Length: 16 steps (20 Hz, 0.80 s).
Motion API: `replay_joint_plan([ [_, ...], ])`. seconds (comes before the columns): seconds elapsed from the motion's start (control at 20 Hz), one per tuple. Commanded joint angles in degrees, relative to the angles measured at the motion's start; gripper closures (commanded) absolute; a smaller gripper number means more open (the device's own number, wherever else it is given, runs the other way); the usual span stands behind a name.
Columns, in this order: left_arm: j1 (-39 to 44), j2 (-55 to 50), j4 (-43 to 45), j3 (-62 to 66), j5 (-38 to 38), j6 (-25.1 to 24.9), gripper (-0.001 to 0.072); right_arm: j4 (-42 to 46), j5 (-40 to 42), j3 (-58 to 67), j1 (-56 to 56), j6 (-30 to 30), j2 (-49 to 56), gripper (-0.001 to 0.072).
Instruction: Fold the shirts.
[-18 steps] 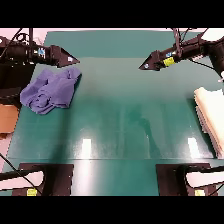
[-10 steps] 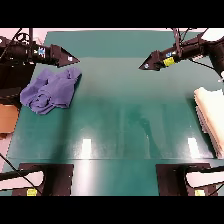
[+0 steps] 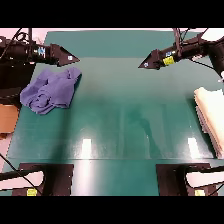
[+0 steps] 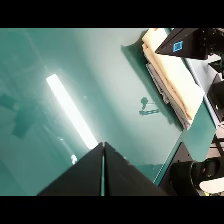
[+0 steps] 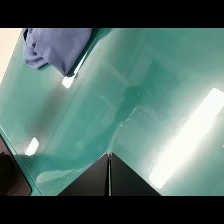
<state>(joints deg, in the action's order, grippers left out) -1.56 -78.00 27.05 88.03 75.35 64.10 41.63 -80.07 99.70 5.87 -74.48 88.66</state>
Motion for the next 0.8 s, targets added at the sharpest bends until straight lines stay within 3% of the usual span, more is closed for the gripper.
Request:
replay_joint_plan([
  [0.0,-0.02,-0.07,0.57,0.07,-1.03,0.35,0.0682,-0.13,1.57,-0.02,0.11,-0.70,0.00,0.0691],
  [0.05,-0.28,-0.09,2.51,0.07,-2.43,3.32,0.0681,-0.13,0.76,-0.02,0.02,-3.41,0.00,0.0691],
  [0.1,-1.16,-0.09,5.38,0.07,-3.06,6.51,0.0634,-0.02,-0.02,-0.02,0.00,-5.73,0.02,0.0690],
  [0.15,-2.91,-0.09,8.81,0.07,-3.02,8.98,0.0329,-0.04,-0.46,-0.02,-0.15,-7.04,0.02,0.0639],
  [0.2,-5.18,-0.09,13.07,0.07,-3.23,12.90,0.0154,-0.09,-1.14,-0.02,-0.72,-8.00,0.00,0.0459],
  [0.25,-8.26,-0.09,17.53,0.04,-3.21,15.85,0.0147,-0.09,-1.77,-0.02,-1.36,-8.66,-0.02,0.0330],
  [0.45,-22.97,-0.28,31.95,-0.59,-1.36,21.66,0.0146,0.00,-2.82,-0.02,-4.92,-8.35,-0.94,0.0324],
  [0.75,-41.79,-0.68,32.74,-10.23,-1.60,22.91,0.0146,0.07,-3.04,-0.04,-8.74,-7.41,-1.27,0.0324],
])
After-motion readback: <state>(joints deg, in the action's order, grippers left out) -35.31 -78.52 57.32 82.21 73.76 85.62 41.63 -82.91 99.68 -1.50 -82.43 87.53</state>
